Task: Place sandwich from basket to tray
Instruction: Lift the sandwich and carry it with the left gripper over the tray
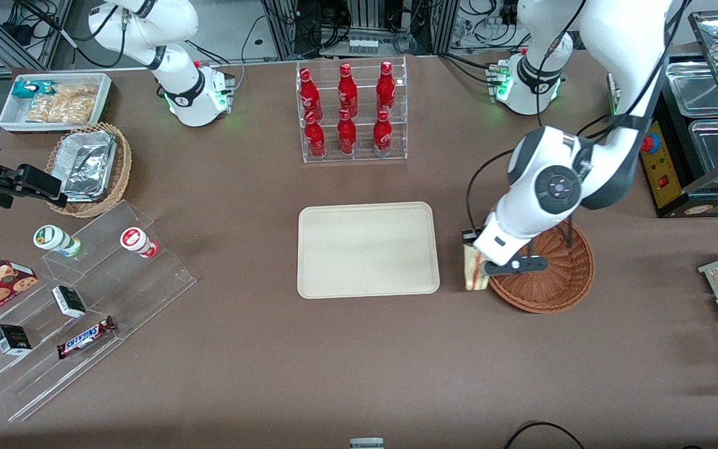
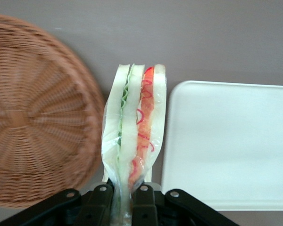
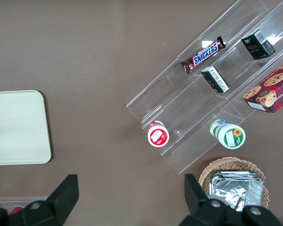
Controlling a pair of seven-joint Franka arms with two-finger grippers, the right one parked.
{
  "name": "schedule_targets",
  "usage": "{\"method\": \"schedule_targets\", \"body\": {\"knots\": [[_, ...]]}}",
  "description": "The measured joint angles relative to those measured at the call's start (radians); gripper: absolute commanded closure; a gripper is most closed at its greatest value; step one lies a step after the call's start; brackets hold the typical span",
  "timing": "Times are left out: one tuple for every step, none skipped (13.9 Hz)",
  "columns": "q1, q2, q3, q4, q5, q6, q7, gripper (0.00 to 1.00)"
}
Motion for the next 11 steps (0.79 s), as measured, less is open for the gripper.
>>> {"method": "schedule_targets", "body": {"knots": [[-0.011,0.031,-0.022,0.028,0.024,0.000,-0.026,0.97],[-0.037,0.063,-0.032,0.060,0.051,0.000,-0.060,0.97],[-0.070,0.094,-0.035,0.091,0.076,0.000,-0.099,0.97],[-0.103,0.122,-0.036,0.122,0.096,0.000,-0.139,0.98],[-0.134,0.149,-0.037,0.153,0.113,0.000,-0.179,0.99],[-0.164,0.175,-0.038,0.182,0.121,0.000,-0.214,0.99],[-0.193,0.198,-0.039,0.207,0.124,0.000,-0.242,0.99],[-0.223,0.221,-0.039,0.230,0.127,0.000,-0.269,1.00],[-0.251,0.242,-0.038,0.250,0.139,0.000,-0.298,1.00],[-0.277,0.263,-0.038,0.267,0.158,0.000,-0.334,1.00],[-0.299,0.284,-0.038,0.283,0.179,0.000,-0.376,1.00]]}}
